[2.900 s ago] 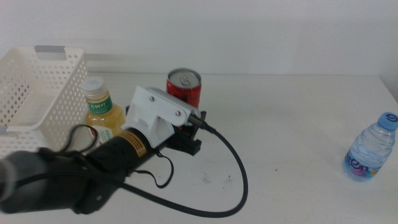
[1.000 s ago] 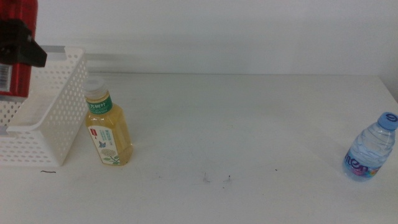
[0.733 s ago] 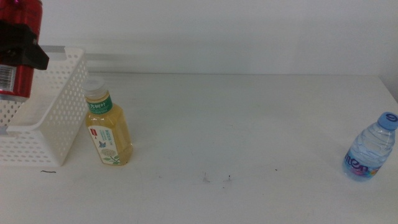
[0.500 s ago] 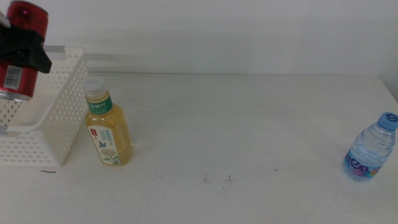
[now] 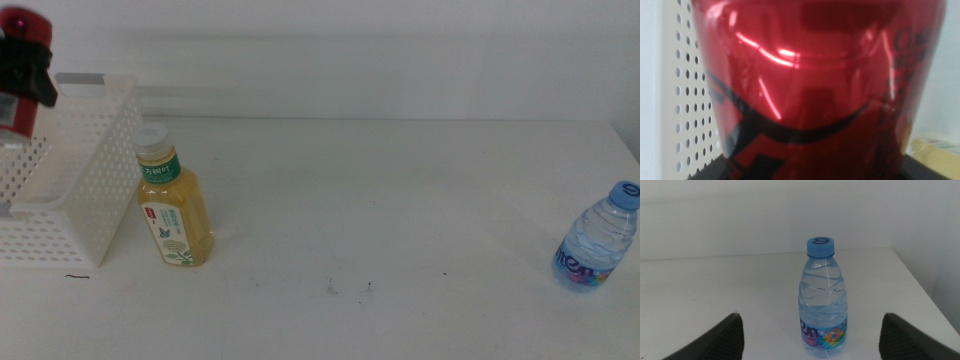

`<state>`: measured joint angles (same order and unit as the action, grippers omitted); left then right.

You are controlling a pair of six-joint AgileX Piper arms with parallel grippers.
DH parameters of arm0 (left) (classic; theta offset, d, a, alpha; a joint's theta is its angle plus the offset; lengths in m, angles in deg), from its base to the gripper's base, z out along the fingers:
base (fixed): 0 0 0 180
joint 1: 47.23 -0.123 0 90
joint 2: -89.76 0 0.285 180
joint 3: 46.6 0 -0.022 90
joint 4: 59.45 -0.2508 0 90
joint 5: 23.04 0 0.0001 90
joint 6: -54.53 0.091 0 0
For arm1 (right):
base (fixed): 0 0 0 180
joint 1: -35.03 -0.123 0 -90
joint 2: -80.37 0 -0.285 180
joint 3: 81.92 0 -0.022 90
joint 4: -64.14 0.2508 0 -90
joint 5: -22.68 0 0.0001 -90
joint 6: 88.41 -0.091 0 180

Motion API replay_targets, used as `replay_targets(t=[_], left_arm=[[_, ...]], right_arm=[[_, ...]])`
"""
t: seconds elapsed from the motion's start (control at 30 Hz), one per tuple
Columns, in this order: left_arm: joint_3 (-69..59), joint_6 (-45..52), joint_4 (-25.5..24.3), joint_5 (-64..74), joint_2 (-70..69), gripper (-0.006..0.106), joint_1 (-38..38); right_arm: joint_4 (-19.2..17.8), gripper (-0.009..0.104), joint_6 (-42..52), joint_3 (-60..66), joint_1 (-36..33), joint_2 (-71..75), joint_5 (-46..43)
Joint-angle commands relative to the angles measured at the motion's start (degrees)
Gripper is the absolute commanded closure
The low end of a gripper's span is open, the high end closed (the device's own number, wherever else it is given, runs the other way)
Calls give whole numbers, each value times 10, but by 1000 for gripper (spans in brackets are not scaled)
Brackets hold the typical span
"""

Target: Use arms to grab the bottles and put them into the dustbin to the left of the table.

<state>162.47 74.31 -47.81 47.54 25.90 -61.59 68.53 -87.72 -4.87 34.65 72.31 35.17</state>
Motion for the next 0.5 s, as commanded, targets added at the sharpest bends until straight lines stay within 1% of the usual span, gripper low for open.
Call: replay_targets(t=[0.0,0.1,0.3,0.37,0.47], left_arm=[[9,-4,-3,-6,15,66,-4],[9,-4,-17,-6,38,65,-4],[9,-4,-18,-6,79,64,-4],[7,-4,-22,-6,88,61,-4],[8,-5,-27,-6,96,52,-4]], right_arm=[[-4,10,3,2,4,3,-5],[-4,10,3,2,4,3,-5],[-4,10,3,2,4,3,-5],[-4,10,3,2,4,3,-5],[-4,10,3,2,4,3,-5]])
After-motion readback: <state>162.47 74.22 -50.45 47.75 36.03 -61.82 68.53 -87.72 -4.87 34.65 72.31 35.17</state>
